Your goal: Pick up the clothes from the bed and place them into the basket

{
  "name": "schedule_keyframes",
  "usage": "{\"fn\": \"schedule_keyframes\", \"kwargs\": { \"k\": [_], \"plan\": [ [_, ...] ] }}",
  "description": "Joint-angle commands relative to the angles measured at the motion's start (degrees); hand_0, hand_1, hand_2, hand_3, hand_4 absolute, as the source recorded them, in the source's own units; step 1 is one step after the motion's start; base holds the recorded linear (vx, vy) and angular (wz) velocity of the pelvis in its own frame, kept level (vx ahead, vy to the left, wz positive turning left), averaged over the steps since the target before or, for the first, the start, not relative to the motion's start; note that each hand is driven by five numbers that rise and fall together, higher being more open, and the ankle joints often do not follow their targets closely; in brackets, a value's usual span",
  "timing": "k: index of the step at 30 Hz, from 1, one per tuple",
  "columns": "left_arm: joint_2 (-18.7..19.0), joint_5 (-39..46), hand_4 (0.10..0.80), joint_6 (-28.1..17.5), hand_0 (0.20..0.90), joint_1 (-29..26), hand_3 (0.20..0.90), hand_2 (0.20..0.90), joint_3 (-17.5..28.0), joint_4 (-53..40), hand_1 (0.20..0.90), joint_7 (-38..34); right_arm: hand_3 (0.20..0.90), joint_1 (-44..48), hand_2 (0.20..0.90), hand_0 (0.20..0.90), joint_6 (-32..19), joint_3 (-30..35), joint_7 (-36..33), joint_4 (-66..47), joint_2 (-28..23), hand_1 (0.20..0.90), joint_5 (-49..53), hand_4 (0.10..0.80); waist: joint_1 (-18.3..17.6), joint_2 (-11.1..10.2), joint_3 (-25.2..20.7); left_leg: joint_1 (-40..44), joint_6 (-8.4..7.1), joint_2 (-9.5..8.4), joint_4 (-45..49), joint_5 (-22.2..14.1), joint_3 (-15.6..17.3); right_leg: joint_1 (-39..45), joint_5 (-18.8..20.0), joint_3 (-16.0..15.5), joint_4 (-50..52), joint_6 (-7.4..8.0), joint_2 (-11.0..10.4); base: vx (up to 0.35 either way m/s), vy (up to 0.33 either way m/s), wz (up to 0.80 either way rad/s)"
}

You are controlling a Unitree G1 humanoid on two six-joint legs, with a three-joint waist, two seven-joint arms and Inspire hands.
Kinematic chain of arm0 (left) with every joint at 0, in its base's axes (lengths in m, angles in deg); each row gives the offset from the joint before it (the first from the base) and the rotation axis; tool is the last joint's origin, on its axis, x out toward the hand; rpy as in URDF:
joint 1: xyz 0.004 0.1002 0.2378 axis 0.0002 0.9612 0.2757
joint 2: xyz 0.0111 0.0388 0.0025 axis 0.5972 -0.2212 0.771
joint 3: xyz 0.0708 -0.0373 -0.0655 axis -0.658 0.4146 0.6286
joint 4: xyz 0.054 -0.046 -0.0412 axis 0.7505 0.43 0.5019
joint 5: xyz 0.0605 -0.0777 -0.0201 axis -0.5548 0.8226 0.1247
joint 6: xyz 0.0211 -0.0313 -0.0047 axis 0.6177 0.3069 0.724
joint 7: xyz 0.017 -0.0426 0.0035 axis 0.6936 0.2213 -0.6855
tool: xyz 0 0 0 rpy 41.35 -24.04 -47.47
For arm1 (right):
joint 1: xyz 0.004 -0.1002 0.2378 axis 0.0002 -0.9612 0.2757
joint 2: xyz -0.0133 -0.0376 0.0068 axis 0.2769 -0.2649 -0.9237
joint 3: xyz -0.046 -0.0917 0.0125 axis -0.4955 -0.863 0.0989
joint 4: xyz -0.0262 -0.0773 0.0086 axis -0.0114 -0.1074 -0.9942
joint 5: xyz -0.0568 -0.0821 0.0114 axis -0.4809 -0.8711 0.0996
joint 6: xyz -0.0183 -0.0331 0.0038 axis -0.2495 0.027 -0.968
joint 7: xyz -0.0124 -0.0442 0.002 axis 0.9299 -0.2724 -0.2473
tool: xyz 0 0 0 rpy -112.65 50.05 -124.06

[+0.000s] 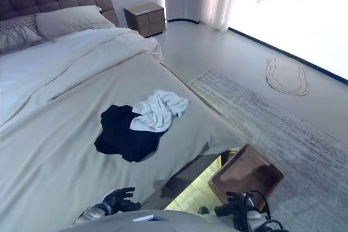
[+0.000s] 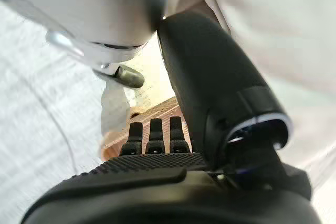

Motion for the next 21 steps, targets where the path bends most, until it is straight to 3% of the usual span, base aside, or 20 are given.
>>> {"fn": "schedule_keyframes", "kwargs": {
  "k": [1,12,21],
  "plan": [
    [-1.7,0.72,0.8,-0.05,0.9,-2.06,0.9,0.9,-0.8,3.33,0.9,1.24,0.9,2.19,0.9,0.9,1.48,-1.49,1.14,1.94,0.91,0.9,1.24,0.8,-0.26,0.32,3.14,0.44,3.16,-3.71,0.58,-3.26,-0.14,2.77,-2.61,0.08,2.67,0.24,-0.1,0.0,0.0,0.0],
    [-2.16,2.72,0.8,0.63,0.9,-2.51,0.9,0.9,-1.03,2.4,0.9,0.52,0.9,2.04,0.9,0.9,0.45,-2.21,2.35,1.6,1.26,0.9,2.61,0.8,-0.6,0.68,3.35,0.35,3.25,-3.89,0.77,-3.29,-0.34,2.65,-2.88,0.42,2.89,0.12,0.0,-0.005,0.007,-0.01],
    [-2.72,2.2,0.8,0.14,0.9,-2.58,0.9,0.9,-1.83,3.19,0.9,0.37,0.9,2.3,0.9,0.9,-0.62,-1.23,-1.61,-0.33,1.6,0.9,6.31,0.8,-1.05,0.46,3.54,0.39,3.48,-3.96,0.95,-3.42,-0.27,2.33,-3.17,1.18,3.57,-0.13,0.23,0.0,0.0,0.0]
  ]
}}
